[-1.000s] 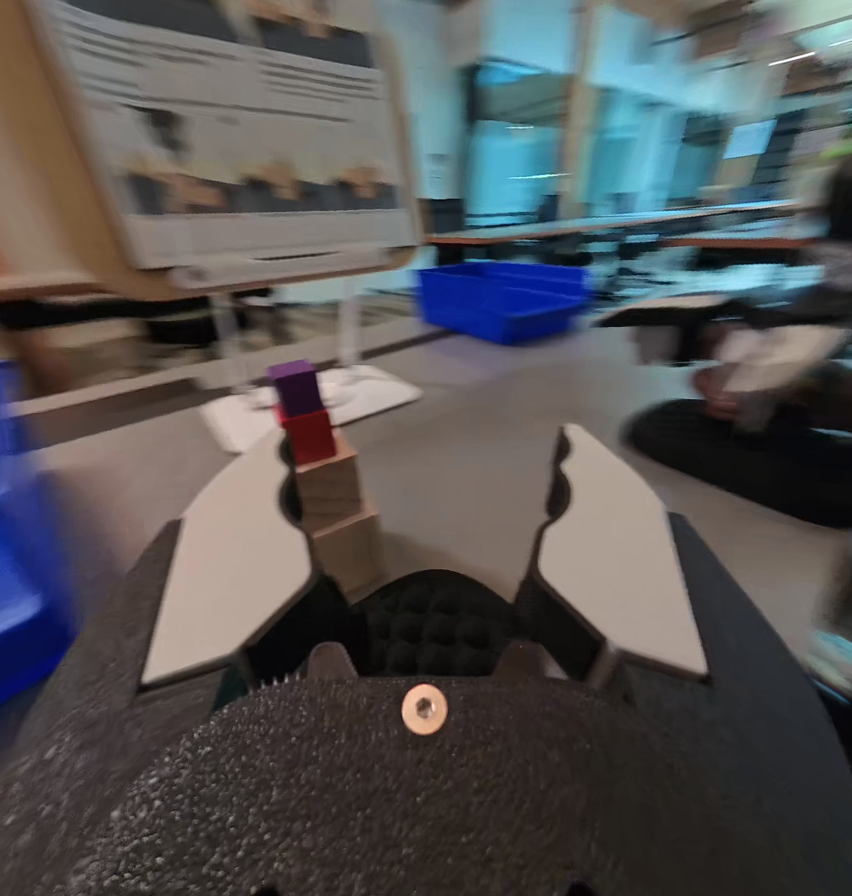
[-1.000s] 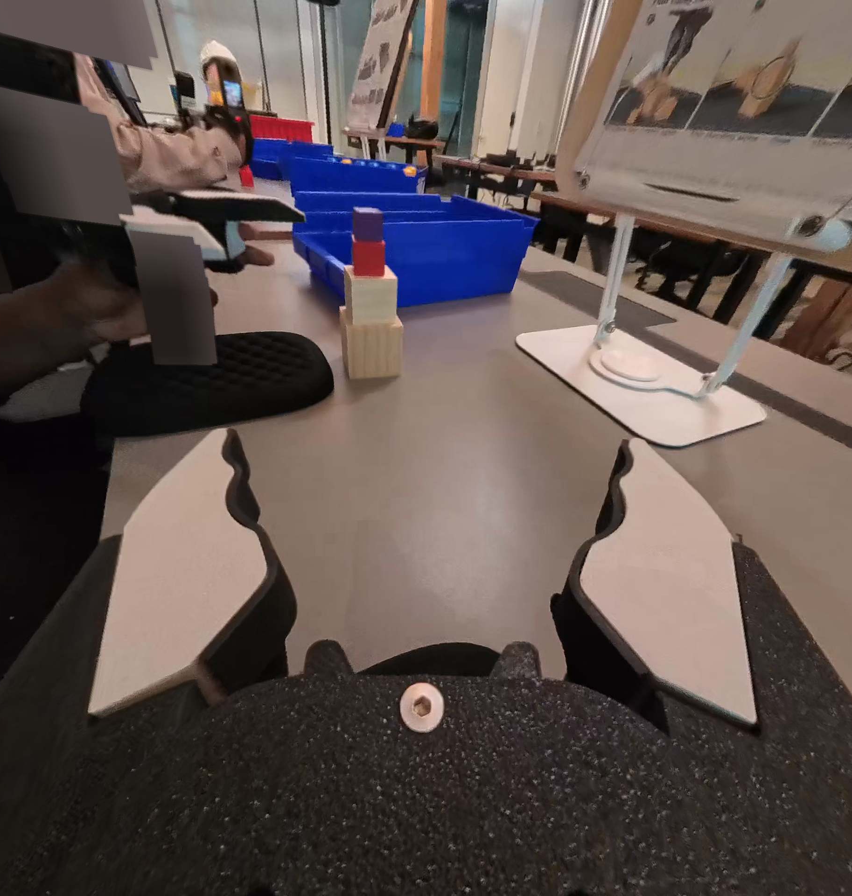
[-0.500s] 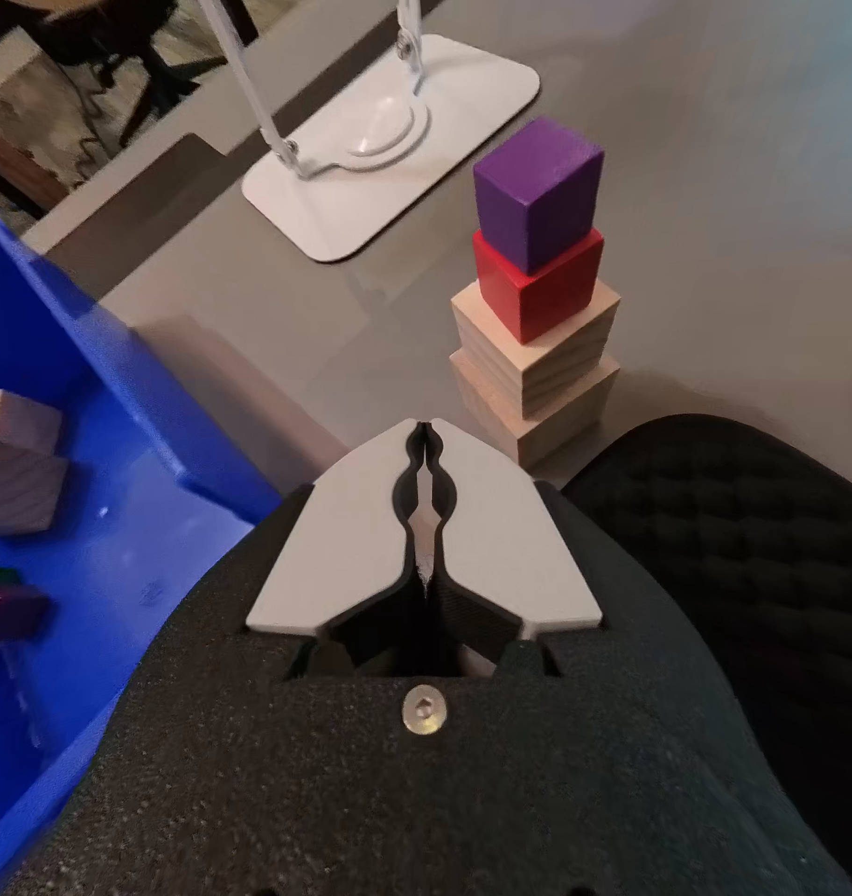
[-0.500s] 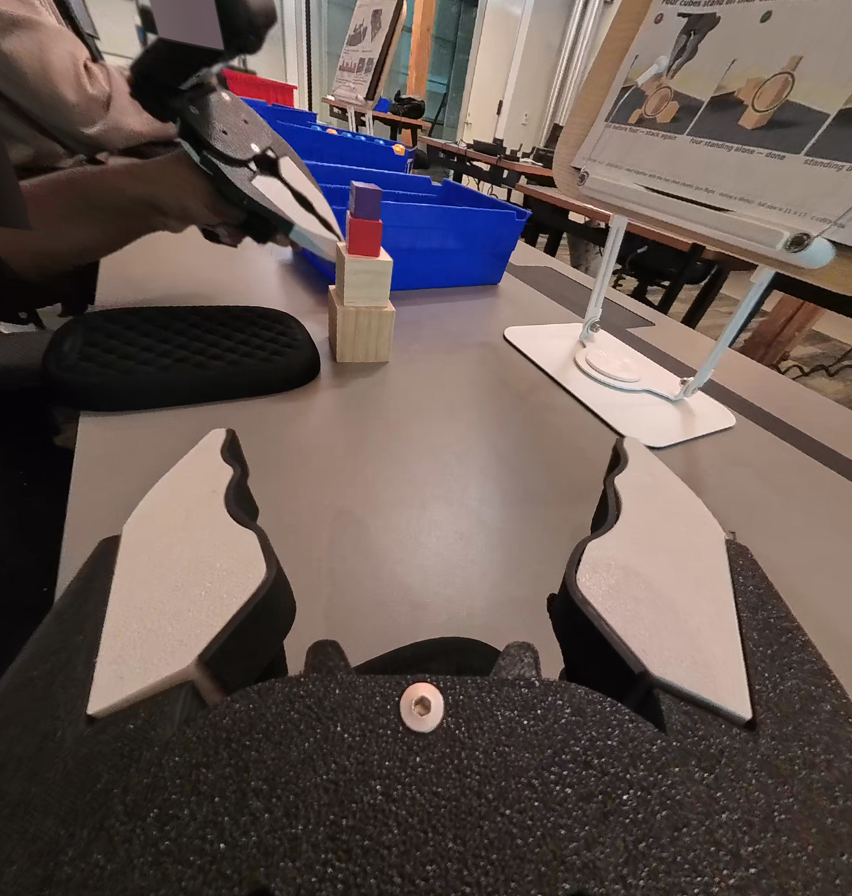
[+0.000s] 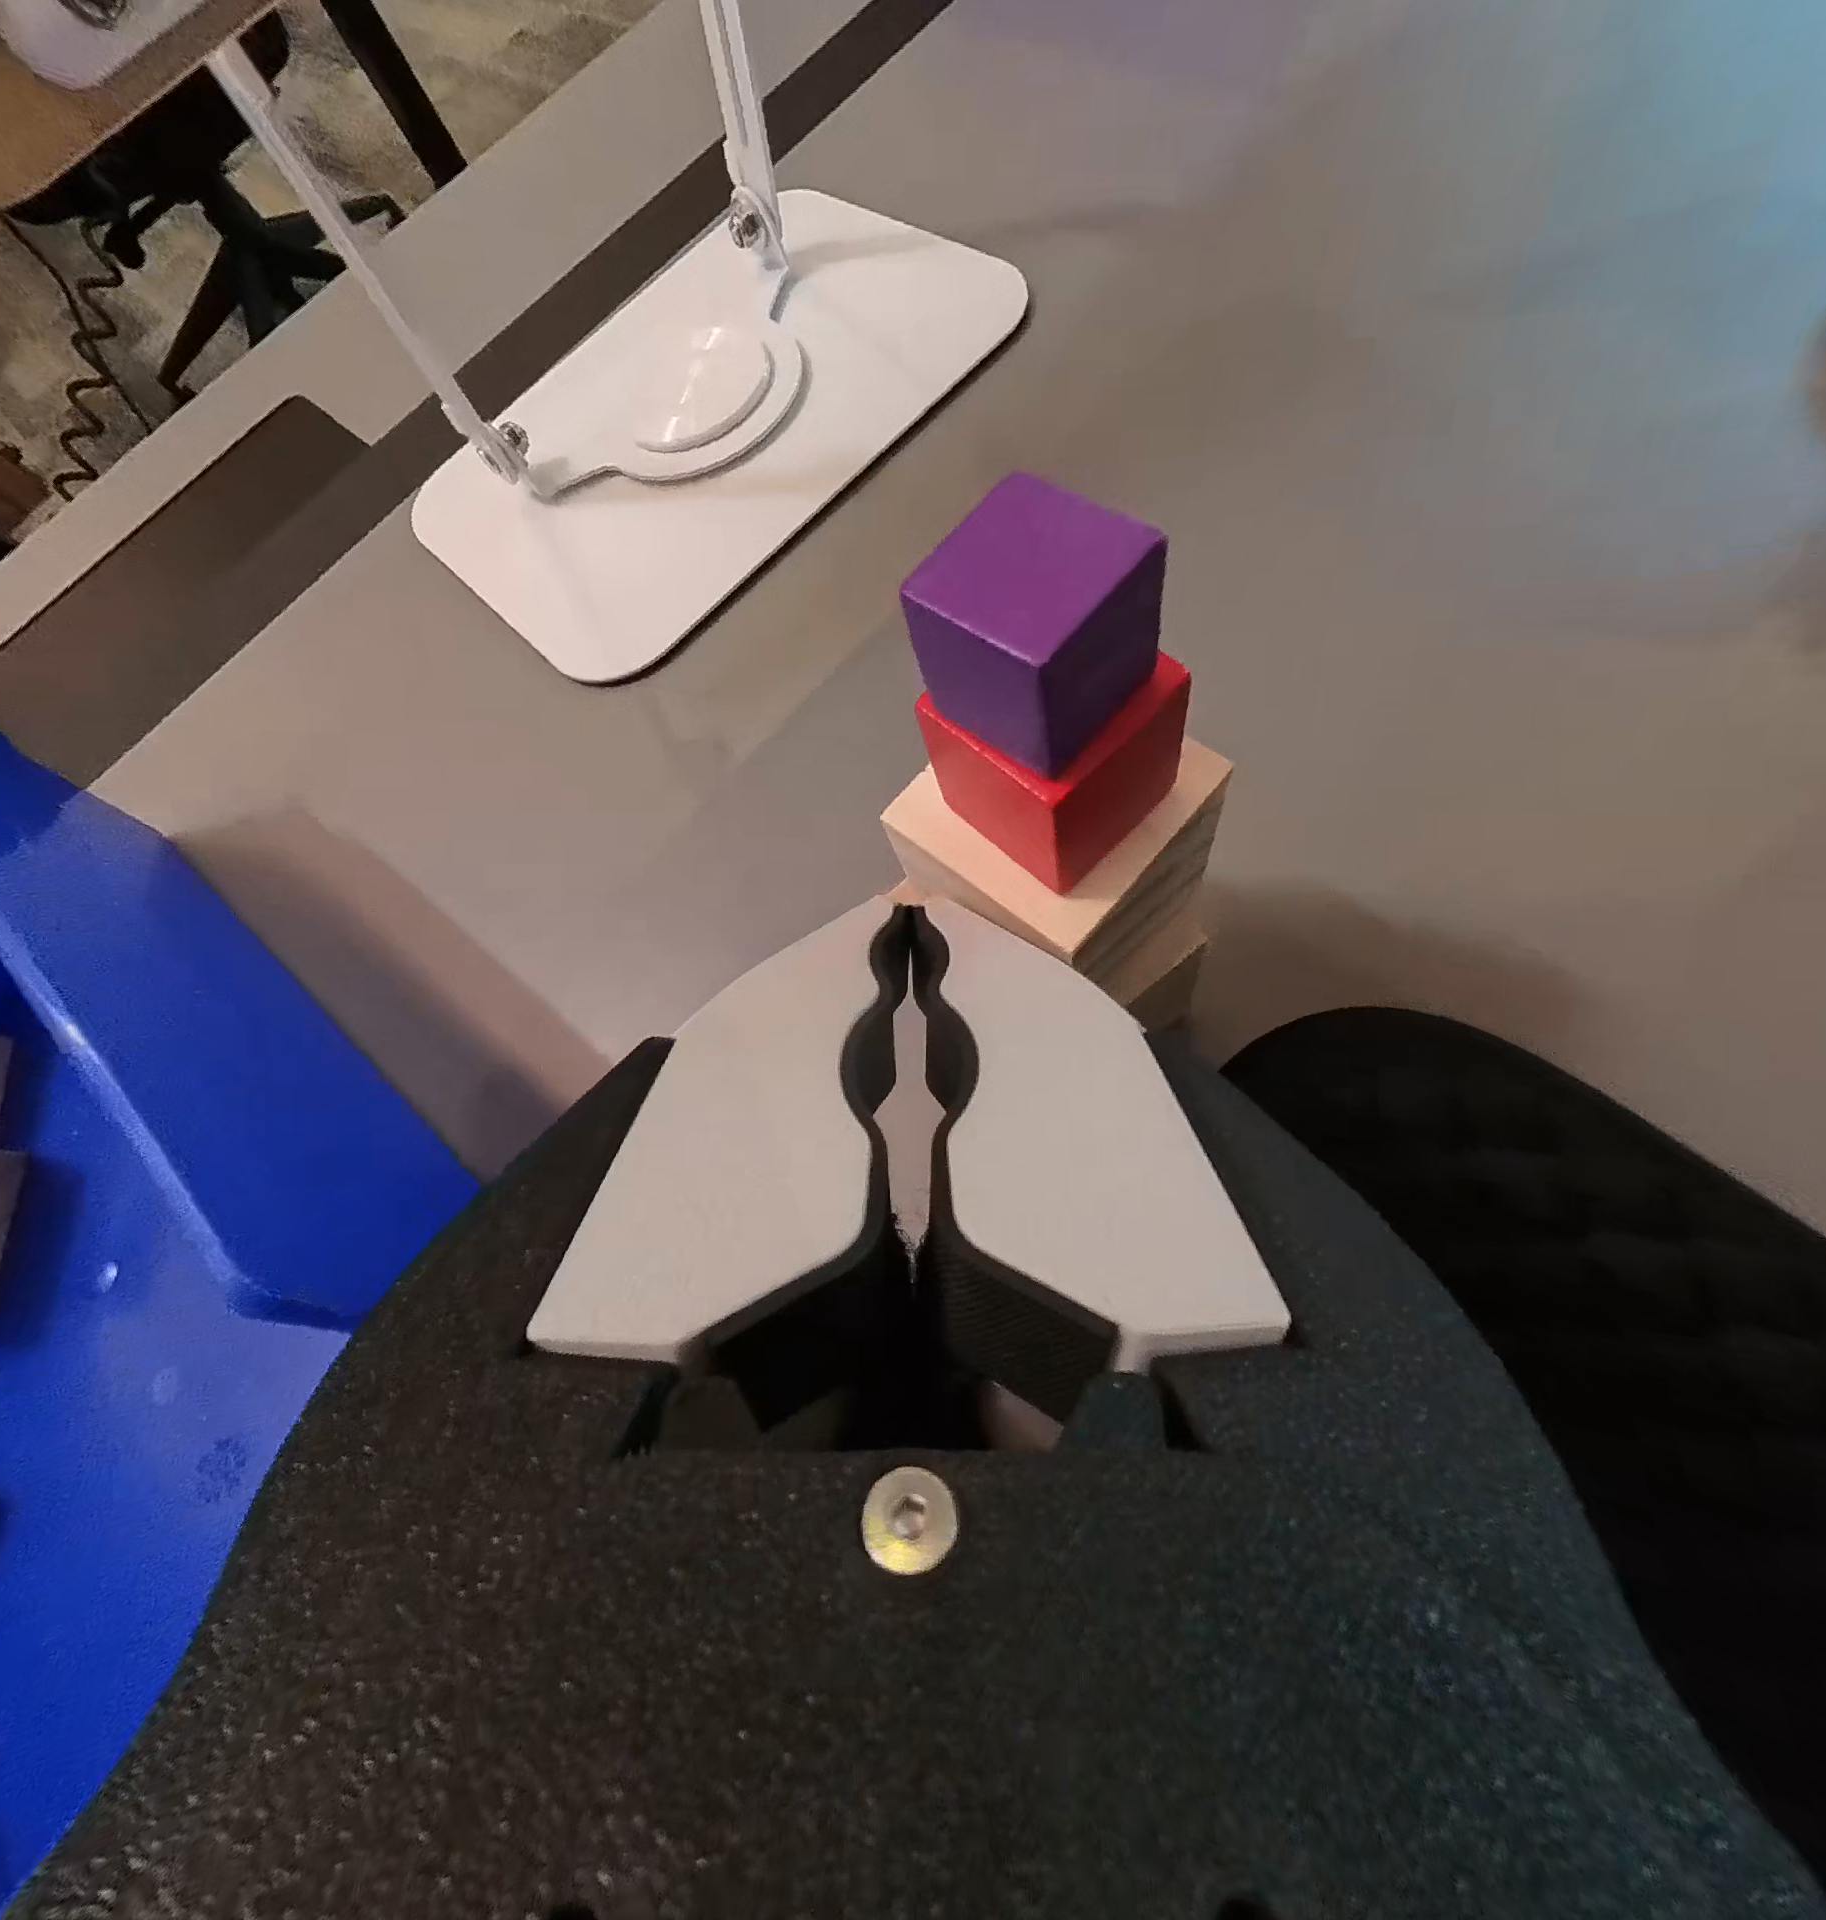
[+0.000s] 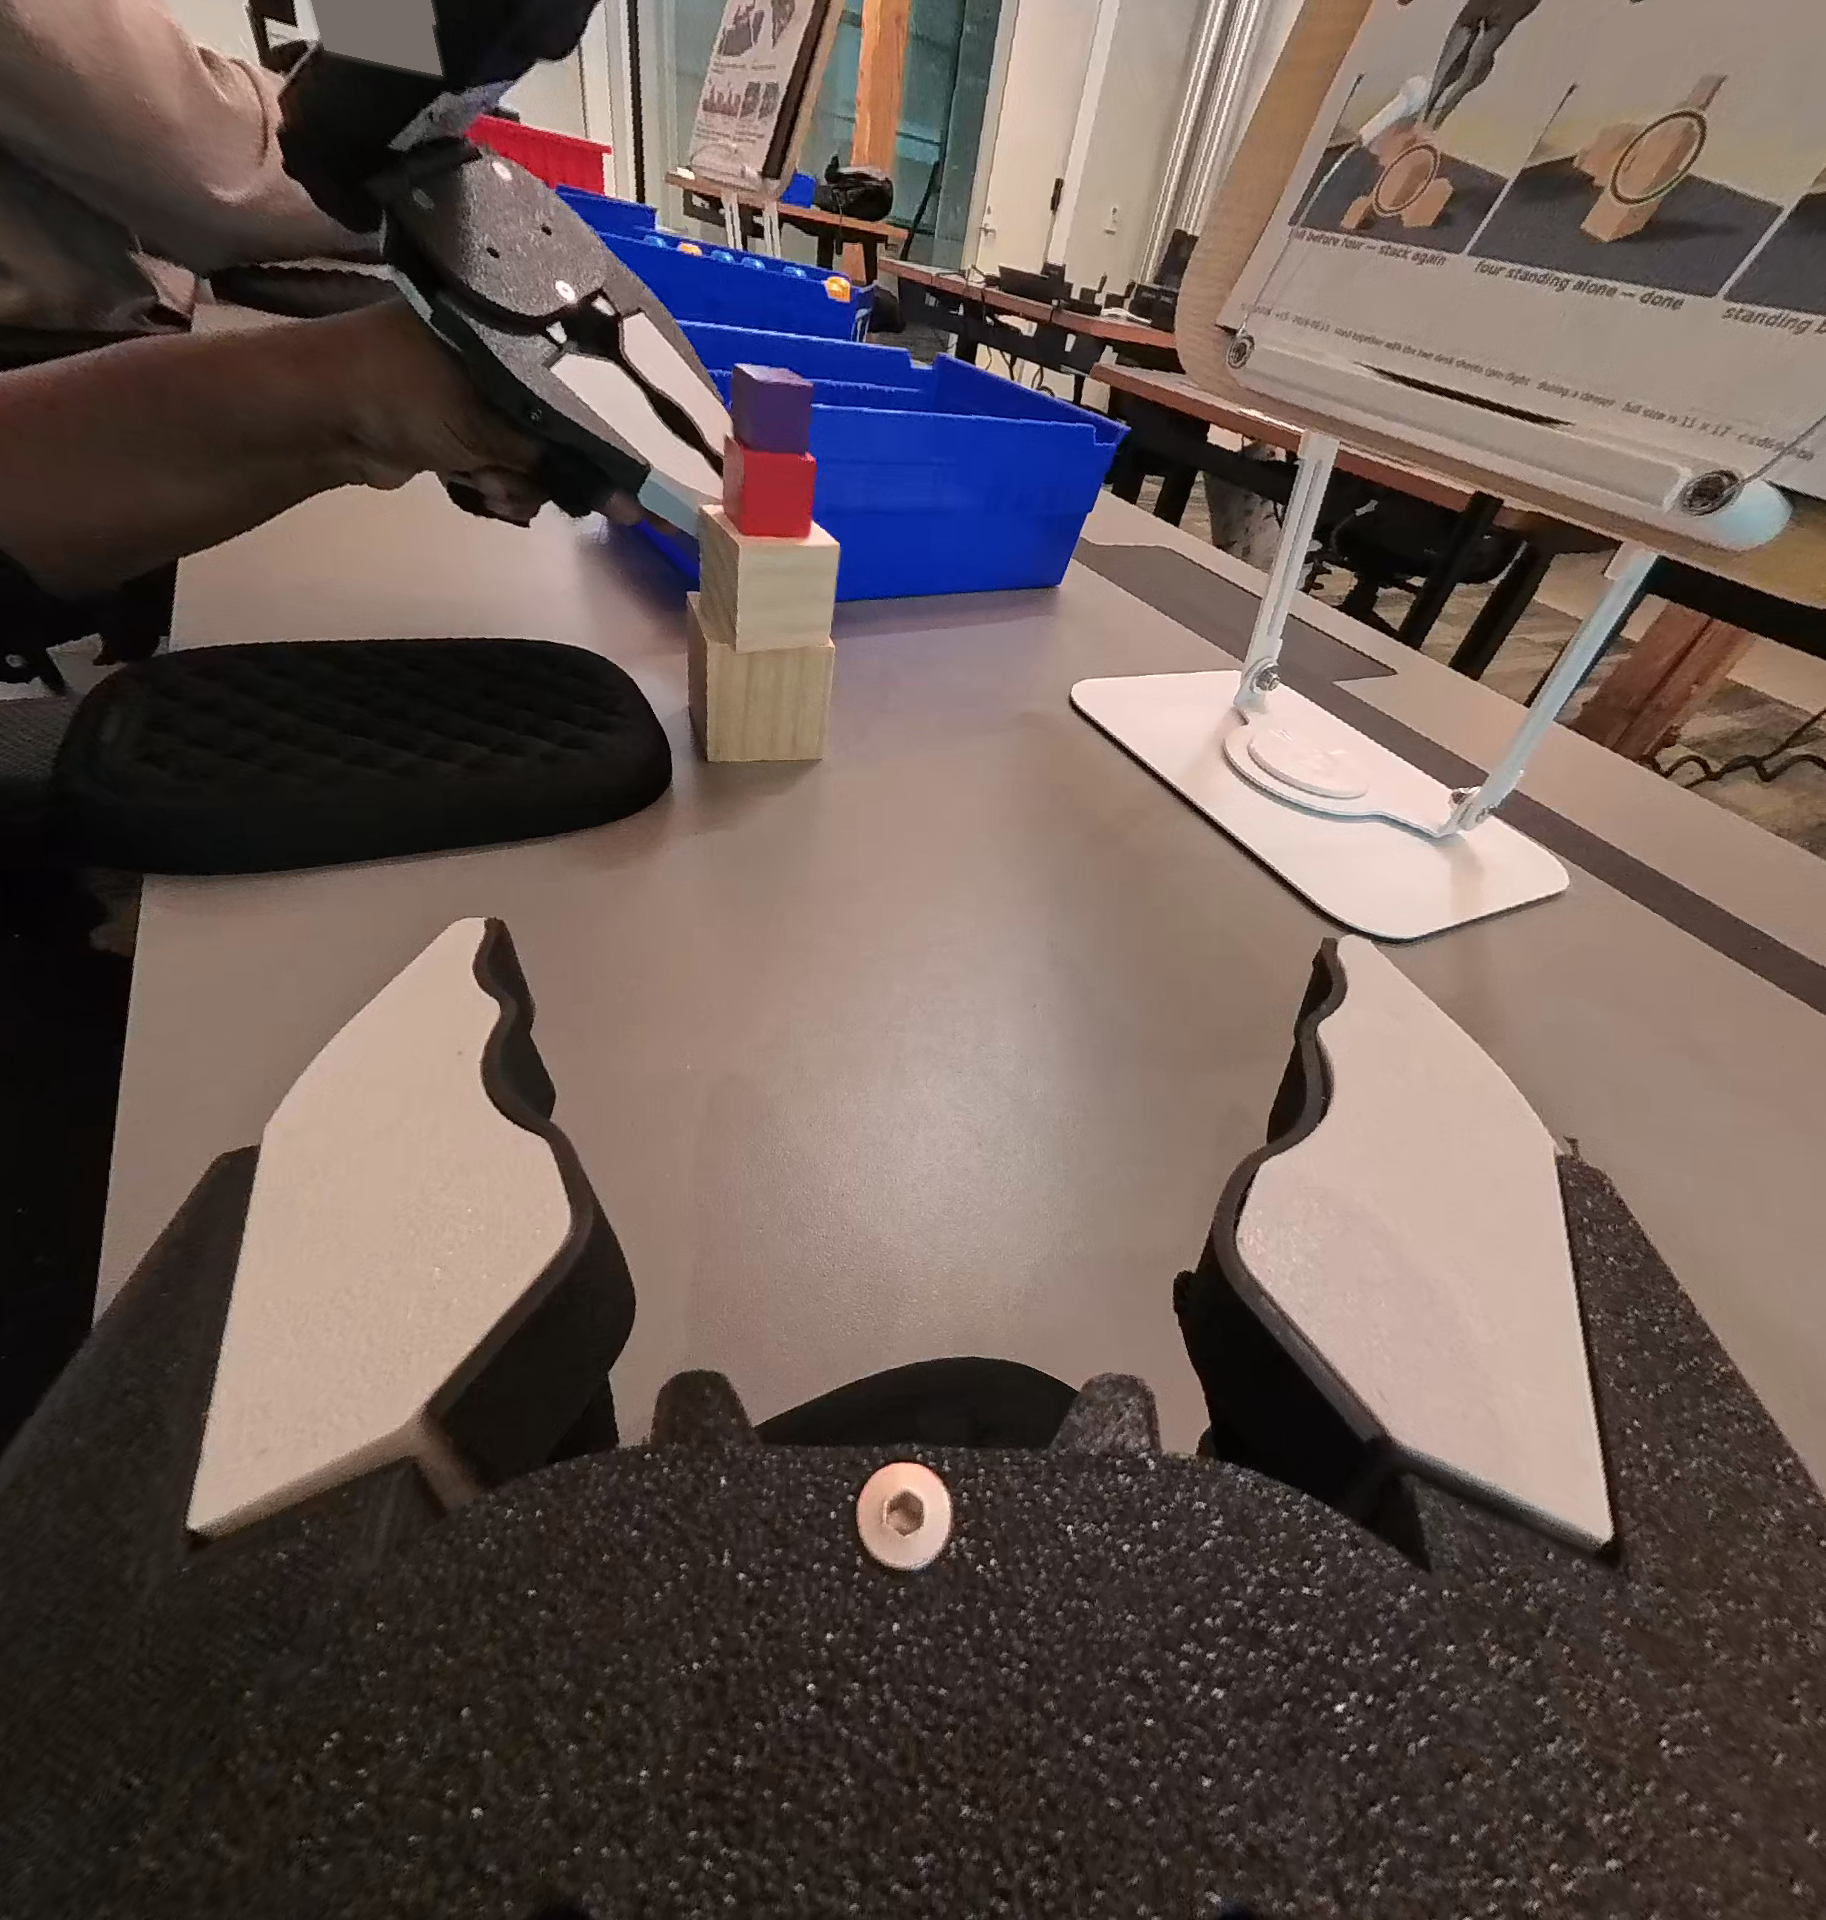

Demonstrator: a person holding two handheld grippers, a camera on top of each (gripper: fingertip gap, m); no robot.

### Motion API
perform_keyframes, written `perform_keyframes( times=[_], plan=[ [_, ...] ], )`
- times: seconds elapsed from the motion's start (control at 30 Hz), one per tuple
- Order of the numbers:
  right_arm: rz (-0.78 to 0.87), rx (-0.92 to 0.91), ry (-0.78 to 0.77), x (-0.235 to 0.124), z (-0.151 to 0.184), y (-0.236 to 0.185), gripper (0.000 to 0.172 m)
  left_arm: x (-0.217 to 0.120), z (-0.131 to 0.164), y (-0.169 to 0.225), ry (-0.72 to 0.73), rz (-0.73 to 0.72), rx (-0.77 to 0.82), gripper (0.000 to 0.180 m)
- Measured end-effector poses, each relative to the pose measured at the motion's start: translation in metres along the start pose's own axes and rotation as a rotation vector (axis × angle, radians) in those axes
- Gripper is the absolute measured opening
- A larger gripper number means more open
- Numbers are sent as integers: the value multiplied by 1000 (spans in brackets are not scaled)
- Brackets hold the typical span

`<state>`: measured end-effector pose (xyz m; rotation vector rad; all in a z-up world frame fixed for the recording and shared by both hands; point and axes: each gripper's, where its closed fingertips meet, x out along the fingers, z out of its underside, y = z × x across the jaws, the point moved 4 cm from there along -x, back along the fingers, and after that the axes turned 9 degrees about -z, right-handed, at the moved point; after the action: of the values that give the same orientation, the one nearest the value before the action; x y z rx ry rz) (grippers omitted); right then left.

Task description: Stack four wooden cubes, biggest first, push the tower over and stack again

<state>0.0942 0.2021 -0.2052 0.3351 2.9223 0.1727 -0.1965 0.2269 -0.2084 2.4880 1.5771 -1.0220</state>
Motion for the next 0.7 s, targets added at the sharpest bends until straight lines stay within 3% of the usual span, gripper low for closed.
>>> perform_keyframes(
  times=[0.37,0.57,0.6,0.7],
  plan=[
    [8,-4,-7,1,1,0,135,4,-16,12,29,0,12,0],
    [13,-1,-6,1,1,1,136,-10,-28,7,169,-47,-43,0],
    [10,-1,-6,1,1,1,136,-15,-29,8,194,-53,-48,3],
    [10,2,-4,1,1,1,136,-28,-37,11,305,-81,-63,59]
  ],
)
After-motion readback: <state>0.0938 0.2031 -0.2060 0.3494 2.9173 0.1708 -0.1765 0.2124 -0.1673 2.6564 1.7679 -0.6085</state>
